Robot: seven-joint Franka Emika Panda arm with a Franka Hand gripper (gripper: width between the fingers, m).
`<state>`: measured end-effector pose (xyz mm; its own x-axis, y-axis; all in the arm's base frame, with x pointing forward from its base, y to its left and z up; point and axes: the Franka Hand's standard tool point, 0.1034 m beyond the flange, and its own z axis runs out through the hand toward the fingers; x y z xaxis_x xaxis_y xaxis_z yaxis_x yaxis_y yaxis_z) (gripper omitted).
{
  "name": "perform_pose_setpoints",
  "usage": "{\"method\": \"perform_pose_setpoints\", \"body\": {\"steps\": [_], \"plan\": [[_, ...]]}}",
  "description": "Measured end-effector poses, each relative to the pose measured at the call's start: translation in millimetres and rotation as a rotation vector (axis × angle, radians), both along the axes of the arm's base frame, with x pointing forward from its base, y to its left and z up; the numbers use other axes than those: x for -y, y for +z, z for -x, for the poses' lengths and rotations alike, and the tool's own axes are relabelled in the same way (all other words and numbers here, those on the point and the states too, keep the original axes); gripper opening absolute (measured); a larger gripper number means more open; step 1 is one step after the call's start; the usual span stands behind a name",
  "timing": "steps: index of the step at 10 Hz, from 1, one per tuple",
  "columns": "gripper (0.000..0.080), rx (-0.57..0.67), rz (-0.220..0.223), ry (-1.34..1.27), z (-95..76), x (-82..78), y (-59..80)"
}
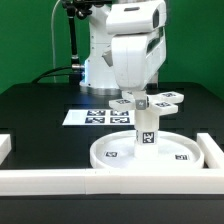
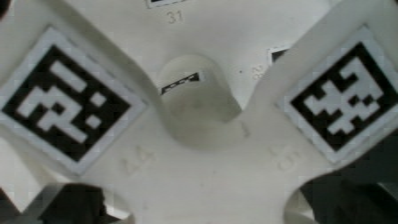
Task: Assemble round table
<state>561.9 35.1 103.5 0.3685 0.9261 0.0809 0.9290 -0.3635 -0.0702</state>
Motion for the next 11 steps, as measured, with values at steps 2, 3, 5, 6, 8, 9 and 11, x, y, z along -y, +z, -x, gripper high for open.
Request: {"method": "perform_pose_setpoints", "body": {"steps": [2, 3, 5, 6, 8, 9, 11], "plan": [[0.0514, -0.001, 0.000, 0.000, 0.3, 0.0, -0.7], [0.0514, -0.001, 0.000, 0.000, 0.1, 0.0, -0.5], [0.0442, -0.002, 0.000, -0.008, 0.1, 0.2, -0.6], [0.0442, -0.003, 0.001, -0.025, 0.1, 0.3, -0.6], [0.0442, -0.005, 0.001, -0.043, 0.1, 0.2, -0.7], [0.0442, -0.023, -0.003, -0.174, 0.8, 0.9, -0.8], [0.0443, -0.058, -0.016, -0.446, 1.9, 6.9, -1.4]]}}
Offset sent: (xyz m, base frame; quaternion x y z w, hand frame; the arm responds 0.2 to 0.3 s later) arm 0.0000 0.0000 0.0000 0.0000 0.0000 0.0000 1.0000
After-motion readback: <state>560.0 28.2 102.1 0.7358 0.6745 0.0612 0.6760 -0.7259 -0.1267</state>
